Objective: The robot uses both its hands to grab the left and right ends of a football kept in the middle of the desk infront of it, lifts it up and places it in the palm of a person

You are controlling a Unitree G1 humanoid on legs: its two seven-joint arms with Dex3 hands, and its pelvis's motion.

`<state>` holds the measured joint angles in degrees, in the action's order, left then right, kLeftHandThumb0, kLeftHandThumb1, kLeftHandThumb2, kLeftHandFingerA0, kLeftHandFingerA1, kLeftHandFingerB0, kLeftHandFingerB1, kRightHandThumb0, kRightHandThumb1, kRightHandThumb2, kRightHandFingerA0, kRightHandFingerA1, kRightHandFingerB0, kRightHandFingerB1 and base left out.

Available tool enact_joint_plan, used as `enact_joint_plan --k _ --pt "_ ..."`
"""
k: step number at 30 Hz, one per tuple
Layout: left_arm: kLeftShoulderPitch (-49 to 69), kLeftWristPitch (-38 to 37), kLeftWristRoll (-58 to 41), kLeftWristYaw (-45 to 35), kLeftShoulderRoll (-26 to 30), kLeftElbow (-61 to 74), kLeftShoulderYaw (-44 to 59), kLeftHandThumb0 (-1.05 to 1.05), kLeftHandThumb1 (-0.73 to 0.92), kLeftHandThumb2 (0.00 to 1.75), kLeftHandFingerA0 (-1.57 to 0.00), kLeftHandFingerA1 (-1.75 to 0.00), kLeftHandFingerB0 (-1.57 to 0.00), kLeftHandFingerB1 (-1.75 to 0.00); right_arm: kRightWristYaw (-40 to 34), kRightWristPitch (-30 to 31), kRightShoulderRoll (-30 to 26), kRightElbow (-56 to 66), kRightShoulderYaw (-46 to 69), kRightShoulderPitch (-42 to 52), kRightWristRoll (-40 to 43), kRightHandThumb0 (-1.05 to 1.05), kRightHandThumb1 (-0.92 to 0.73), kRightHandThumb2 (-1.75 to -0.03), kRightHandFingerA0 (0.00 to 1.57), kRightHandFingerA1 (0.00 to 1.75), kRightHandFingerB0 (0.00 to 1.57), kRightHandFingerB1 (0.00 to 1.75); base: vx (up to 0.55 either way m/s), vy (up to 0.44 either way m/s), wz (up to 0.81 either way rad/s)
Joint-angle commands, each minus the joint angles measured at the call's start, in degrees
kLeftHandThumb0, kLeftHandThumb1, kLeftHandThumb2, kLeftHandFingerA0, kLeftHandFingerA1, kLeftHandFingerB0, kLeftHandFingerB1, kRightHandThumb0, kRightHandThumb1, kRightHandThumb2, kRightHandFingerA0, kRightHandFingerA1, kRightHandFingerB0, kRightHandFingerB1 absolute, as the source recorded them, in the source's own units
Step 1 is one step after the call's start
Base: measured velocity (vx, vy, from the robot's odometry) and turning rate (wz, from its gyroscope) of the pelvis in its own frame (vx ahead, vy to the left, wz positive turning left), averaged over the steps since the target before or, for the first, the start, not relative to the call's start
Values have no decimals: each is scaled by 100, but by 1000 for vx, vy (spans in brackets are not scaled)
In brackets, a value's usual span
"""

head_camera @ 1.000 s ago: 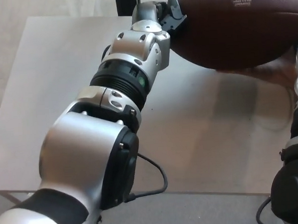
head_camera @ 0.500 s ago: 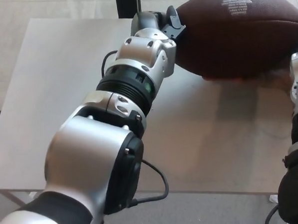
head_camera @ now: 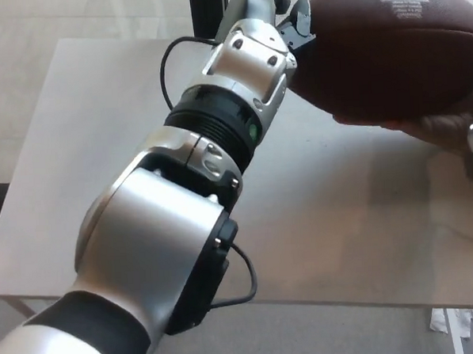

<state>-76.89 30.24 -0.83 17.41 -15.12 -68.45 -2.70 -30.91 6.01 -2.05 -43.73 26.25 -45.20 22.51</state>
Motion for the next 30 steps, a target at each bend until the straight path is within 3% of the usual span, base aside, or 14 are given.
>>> enact_joint_plan --k 1,5,6,10,11,13,14,15,17,18,19,28,29,30 --pt "66 -162 -254 -629 30 205 346 -82 64 99 -47 -78 0 -15 596 302 -213 322 -270 432 -156 -85 -73 -94 6 39 0 10 0 0 0" --pt "300 -46 -255 -1431 884 826 421 -88 76 112 -2 -43 0 -15 726 715 -754 795 -303 297 -139 -105 -80 -118 9 32 0 4 0 0 0" --pt "356 9 -276 -1276 970 948 500 -81 90 67 -20 -70 0 -17 792 706 -834 902 -265 333 -93 -105 -80 -118 8 37 0 2 0 0 0" --pt "862 58 -361 -1241 1653 1822 826 -81 69 111 -2 -47 0 -20 1583 839 -1612 1482 -404 615 -156 -99 -82 -124 0 14 0 9 0 0 0" --pt "1004 114 -422 -1290 1790 2088 930 -80 89 67 -7 -62 0 -25 1632 889 -1703 1592 -356 647 -67 -105 -82 -123 0 9 0 4 0 0 0" --pt "1403 133 -496 -1618 2229 2673 1052 -89 77 114 -2 -45 0 -17 1680 1264 -2025 1934 -196 689 139 -105 -76 -120 2 10 0 12 0 0 0" --pt "1578 169 -615 -1739 2358 2921 1186 -89 91 67 0 -73 0 -9 1681 1491 -2167 2136 -152 745 200 -105 -78 -121 8 26 0 8 0 0 0" --pt "1821 277 -743 -1833 2532 3277 1361 -85 92 70 -10 -76 0 -23 1753 1882 -2421 2496 -121 893 281 -105 -92 -71 29 148 0 0 0 0 0" --pt "2272 447 -973 -1988 2827 3902 1709 -87 75 115 0 -48 0 -13 1956 2370 -2868 3117 89 1228 518 -105 -92 -74 45 153 0 0 0 0 0" --pt "2595 572 -1120 -2047 2967 4388 1941 -84 73 90 -11 -59 0 -5 2139 2257 -2985 3493 330 1527 710 -105 -73 -119 0 43 0 7 0 0 0" --pt "3147 724 -1365 -2107 3075 5299 2314 -87 76 112 -9 -58 0 -13 2375 2139 -3174 3904 575 1941 790 -105 -79 -123 7 17 0 18 0 0 0" --pt "6545 815 -2096 -2606 3272 9069 4608 -88 74 114 -14 -53 -8 -25 3544 2054 -3202 6067 3231 4912 2036 -98 -78 -118 0 30 6 33 0 0 0" --pt "7033 894 -2215 -2776 3260 9387 4991 -84 75 118 -19 -57 -1 -26 3727 1975 -3060 6206 3621 5351 2191 -91 -92 -73 0 37 2 39 0 0 0" --pt "7763 655 -2271 -3062 3175 9679 5521 -81 71 109 -25 -57 -7 -39 3974 1673 -2785 6296 4018 5943 2221 -96 -80 -118 0 47 9 38 0 0 0"
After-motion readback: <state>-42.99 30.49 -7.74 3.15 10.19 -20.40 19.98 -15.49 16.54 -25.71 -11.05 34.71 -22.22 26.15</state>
